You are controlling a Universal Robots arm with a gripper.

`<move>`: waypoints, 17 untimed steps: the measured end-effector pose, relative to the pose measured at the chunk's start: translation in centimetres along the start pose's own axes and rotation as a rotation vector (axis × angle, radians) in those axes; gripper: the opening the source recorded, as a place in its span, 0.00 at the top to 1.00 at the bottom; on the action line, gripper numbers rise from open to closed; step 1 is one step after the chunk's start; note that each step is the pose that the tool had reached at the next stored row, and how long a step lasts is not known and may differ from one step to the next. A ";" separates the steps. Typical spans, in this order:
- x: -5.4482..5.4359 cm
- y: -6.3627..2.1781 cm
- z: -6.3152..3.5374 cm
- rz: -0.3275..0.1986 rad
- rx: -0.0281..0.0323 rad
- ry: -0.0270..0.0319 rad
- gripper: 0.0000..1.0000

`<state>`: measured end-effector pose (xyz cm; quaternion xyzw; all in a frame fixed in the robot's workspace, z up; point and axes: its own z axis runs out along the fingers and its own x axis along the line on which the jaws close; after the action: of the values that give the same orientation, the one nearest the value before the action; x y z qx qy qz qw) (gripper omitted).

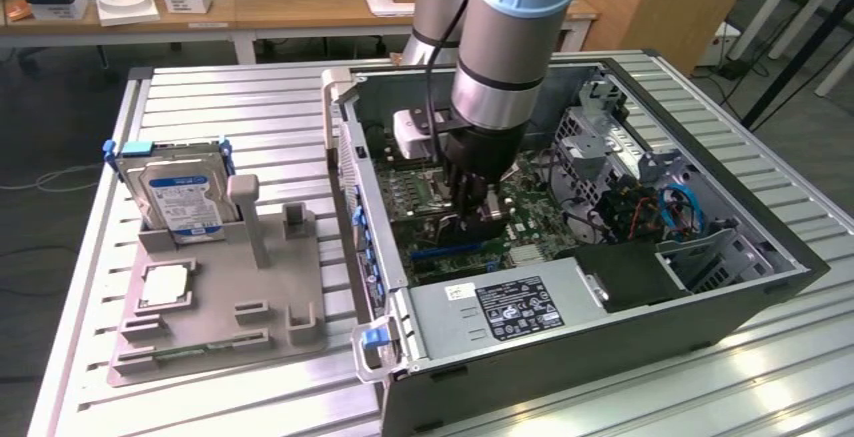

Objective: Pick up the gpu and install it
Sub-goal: 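Insert the gpu into the slot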

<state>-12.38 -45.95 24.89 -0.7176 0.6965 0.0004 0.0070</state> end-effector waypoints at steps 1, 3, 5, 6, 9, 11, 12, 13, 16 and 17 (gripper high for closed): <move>0.0 0.03 0.00 0.000 0.0000 0.0001 0.74; 0.0 0.09 0.00 0.000 -0.0001 0.0002 0.74; 0.0 0.13 0.02 0.000 -0.0002 0.0002 0.74; 0.0 0.15 0.04 0.000 -0.0002 0.0003 0.74; 0.0 0.16 0.15 0.000 0.0005 0.0003 0.74; 0.0 0.16 0.18 0.000 0.0004 0.0006 0.74; 0.0 0.16 0.19 0.000 0.0005 0.0005 0.74; 0.0 0.16 0.20 0.000 0.0006 0.0004 0.74; 0.0 0.19 0.23 0.000 0.0006 0.0003 0.74; 0.0 0.23 0.24 0.000 0.0008 0.0002 0.74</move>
<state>-12.60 -45.95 24.65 -0.7176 0.6964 0.0000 0.0072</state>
